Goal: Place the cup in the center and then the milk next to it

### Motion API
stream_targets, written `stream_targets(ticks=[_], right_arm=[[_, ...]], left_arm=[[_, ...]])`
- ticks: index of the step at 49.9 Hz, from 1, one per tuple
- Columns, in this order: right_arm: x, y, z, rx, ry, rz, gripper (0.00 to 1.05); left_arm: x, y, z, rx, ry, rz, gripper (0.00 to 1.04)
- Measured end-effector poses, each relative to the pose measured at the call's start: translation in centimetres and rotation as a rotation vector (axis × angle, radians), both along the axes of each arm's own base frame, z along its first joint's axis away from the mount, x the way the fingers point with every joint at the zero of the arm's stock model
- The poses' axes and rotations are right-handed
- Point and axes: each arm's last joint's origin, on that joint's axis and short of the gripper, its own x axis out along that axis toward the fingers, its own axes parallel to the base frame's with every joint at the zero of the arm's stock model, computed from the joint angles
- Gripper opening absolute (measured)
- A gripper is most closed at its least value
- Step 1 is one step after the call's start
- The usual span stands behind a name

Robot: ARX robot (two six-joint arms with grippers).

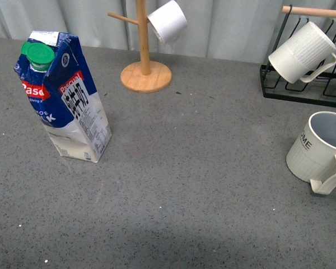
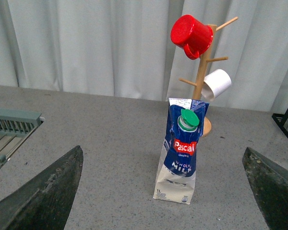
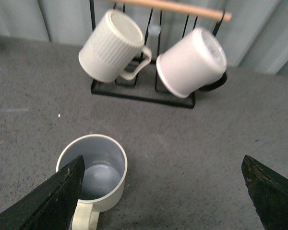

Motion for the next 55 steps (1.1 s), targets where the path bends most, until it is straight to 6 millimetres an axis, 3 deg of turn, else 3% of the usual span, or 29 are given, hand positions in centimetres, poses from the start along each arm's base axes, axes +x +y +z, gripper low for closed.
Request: stream_targets(ticks=[9,14,32,38,46,55], right_arm=[[5.2,0.3,-2.6,0.077,0.220,-0.002,0.95],[6.9,0.8,-3.7,0.083,0.292,-0.013,0.95],[9.8,0.7,-6.7,0.104,0.477,-0.107,0.95],[10.1,0.4,-7.0,0.117,0.494,-0.127,0.79],[10.1,0.3,-7.2,0.141,0.510,-0.139,0.46],[10.0,0.4,-7.3,0.160,0.516,-0.142,0.24]], left_arm=[[0.0,0.0,0.0,0.000,0.000,0.000,0.98],[0.0,0.0,0.0,0.000,0.000,0.000,0.98],[0.0,0.0,0.0,0.000,0.000,0.000,0.98],[0.0,0.0,0.0,0.000,0.000,0.000,0.98],[0.0,0.0,0.0,0.000,0.000,0.000,0.98],[0.0,0.0,0.0,0.000,0.000,0.000,0.98]])
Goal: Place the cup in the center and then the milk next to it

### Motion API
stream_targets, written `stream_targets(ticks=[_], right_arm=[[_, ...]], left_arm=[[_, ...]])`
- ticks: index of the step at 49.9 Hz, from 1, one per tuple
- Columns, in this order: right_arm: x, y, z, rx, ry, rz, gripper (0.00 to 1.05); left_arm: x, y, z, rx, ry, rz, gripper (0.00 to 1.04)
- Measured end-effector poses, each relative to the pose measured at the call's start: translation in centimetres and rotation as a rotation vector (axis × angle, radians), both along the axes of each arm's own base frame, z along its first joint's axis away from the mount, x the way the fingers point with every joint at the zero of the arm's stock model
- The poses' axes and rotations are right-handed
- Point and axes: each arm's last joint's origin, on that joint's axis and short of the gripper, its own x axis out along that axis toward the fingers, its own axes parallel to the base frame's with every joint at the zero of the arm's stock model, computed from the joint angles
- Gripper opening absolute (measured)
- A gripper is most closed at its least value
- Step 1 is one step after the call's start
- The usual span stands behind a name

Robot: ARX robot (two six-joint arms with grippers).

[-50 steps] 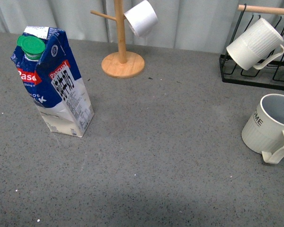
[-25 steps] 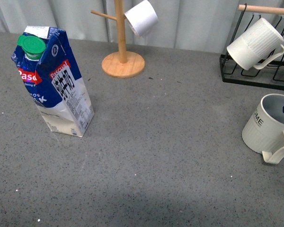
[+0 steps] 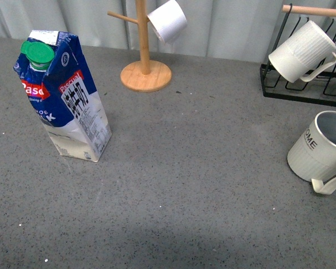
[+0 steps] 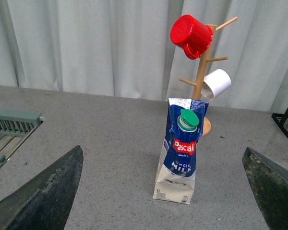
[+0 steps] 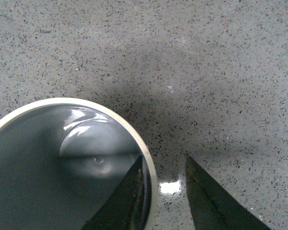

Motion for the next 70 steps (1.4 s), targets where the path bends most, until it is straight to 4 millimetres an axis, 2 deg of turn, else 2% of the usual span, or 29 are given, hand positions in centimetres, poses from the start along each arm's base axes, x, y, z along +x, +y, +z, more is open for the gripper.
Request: stream_targets(ticks=[6,10,20,27,31,40,45,52,58,70], right_arm=[[0.0,0.1,0.0,0.018,0.004,-0.003,0.06],[0.2,0.2,0.2,0.037,-0.002,0.002,0.01],[0.3,0.6,0.9,0.060,0.014,0.012,0.01],[0.5,1.7,1.7,0.108,0.013,0.042,0.01],[0.7,2.9,2.3,0.131,0.006,0.071,0.01],[1.6,7.3,3.2,0.161,-0.010,0.182,0.01],[1.9,9.6,2.9,0.184,0.003,0.236,0.01],[2.1,11.6,1.7,0.194,0.037,0.278,0.01],[2.3,12.9,0.8,0.195,0.058,0.301,0.01],[2.8,14.1,0.8,0.201,0.052,0.322,0.01]], left_arm=[[0.0,0.0,0.0,0.000,0.000,0.000,0.98],[0.0,0.0,0.0,0.000,0.000,0.000,0.98],[0.0,0.0,0.0,0.000,0.000,0.000,0.98],[0.0,0.0,0.0,0.000,0.000,0.000,0.98],[0.0,0.0,0.0,0.000,0.000,0.000,0.98],[0.0,0.0,0.0,0.000,0.000,0.000,0.98],[0.0,0.0,0.0,0.000,0.000,0.000,0.98],[0.0,0.0,0.0,0.000,0.000,0.000,0.98],[0.0,0.0,0.0,0.000,0.000,0.000,0.98],[0.0,0.0,0.0,0.000,0.000,0.000,0.98]])
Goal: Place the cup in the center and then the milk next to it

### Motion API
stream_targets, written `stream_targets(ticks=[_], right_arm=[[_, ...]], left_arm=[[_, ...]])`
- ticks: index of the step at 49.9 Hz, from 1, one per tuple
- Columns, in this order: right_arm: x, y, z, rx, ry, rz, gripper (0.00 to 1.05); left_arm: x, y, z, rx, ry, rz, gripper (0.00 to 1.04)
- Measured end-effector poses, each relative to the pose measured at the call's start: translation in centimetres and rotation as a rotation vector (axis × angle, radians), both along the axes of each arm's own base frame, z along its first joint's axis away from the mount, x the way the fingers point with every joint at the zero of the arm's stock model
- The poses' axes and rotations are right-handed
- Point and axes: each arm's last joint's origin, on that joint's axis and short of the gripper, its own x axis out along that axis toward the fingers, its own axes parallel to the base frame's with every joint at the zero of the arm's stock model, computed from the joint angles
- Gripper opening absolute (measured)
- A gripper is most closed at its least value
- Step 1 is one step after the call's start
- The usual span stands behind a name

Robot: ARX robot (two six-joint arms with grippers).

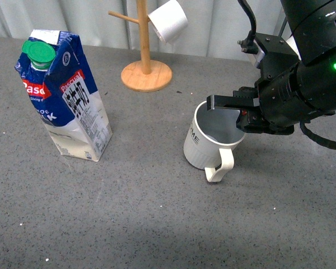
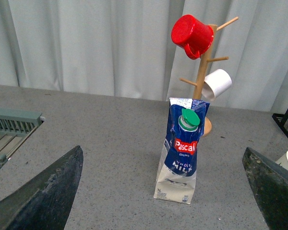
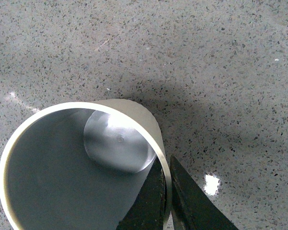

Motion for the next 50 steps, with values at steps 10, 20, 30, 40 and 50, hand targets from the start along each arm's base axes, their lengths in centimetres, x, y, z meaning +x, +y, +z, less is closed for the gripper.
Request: stream_targets(ticks=[10,20,30,40,50], right_arm=[[0.1,-0.2,0.4,0.051,-0.021,0.003,0.33],[-0.5,-1.0,3.1,0.101,-0.184,-0.024,0.65],[-2.4,-2.9,5.8,0.096,-0.297,-0.113,0.97],[-5.9,-5.7,4.3,-0.084,-0.837,-0.217,0.66],[-10.5,-8.4,5.9,-0.097,-0.987,-0.218,0.27]], left_arm=[[0.0,0.0,0.0,0.000,0.000,0.000,0.98],[0.0,0.0,0.0,0.000,0.000,0.000,0.98],[0.0,0.0,0.0,0.000,0.000,0.000,0.98],[0.0,0.0,0.0,0.000,0.000,0.003,0.98],[0.0,0.0,0.0,0.000,0.000,0.002,0.98]])
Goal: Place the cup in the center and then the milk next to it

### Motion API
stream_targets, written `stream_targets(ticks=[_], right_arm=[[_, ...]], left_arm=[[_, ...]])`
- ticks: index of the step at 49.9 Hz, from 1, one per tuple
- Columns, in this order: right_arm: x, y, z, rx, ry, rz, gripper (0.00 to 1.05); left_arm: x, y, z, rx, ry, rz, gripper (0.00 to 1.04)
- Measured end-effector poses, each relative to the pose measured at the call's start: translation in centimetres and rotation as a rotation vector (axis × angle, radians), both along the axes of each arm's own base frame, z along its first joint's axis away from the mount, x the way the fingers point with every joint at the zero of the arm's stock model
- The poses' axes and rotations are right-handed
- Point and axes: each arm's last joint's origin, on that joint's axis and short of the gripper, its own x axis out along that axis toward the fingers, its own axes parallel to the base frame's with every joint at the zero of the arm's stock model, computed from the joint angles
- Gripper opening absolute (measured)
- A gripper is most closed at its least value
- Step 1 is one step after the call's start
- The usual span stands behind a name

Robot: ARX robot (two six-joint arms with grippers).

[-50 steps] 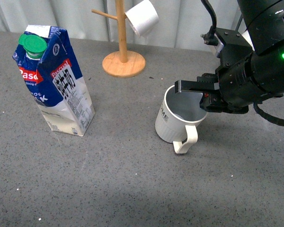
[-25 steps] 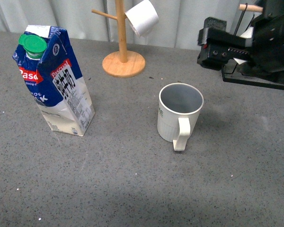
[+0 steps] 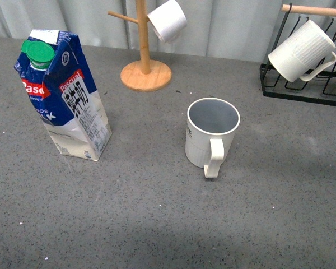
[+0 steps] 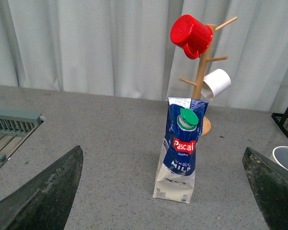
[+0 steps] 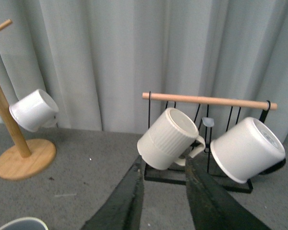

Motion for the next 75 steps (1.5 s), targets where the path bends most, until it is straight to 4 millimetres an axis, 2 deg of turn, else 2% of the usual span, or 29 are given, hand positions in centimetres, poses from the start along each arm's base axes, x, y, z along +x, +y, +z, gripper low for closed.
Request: stream_targets(ticks=[3,6,22,35,59,75], right_arm=[[-1.4,-0.7,-0.3,-0.008,0.017,0.000,0.11],[-2.3,-1.1,-0.3,-0.011,0.017,0.002,0.00],[-5.9,-2.4,-0.3,-0.011,0.017,-0.002,0.01],[-7.8,-3.7,-0.1,-0.010,0.013,-0.004,0.01],[-10.7,-3.7,0.1,-0.009,0.006,0.000,0.01],[-11.9,-3.7,0.4,-0.009,-0.006,0.000,0.01]], left_arm=[[0.0,0.0,0.0,0.000,0.000,0.000,0.98],[0.0,0.0,0.0,0.000,0.000,0.000,0.98],[0.0,0.0,0.0,0.000,0.000,0.000,0.98],[0.0,0.0,0.0,0.000,0.000,0.000,0.98],[0.0,0.0,0.0,0.000,0.000,0.000,0.98],[0.0,0.0,0.0,0.000,0.000,0.000,0.98]])
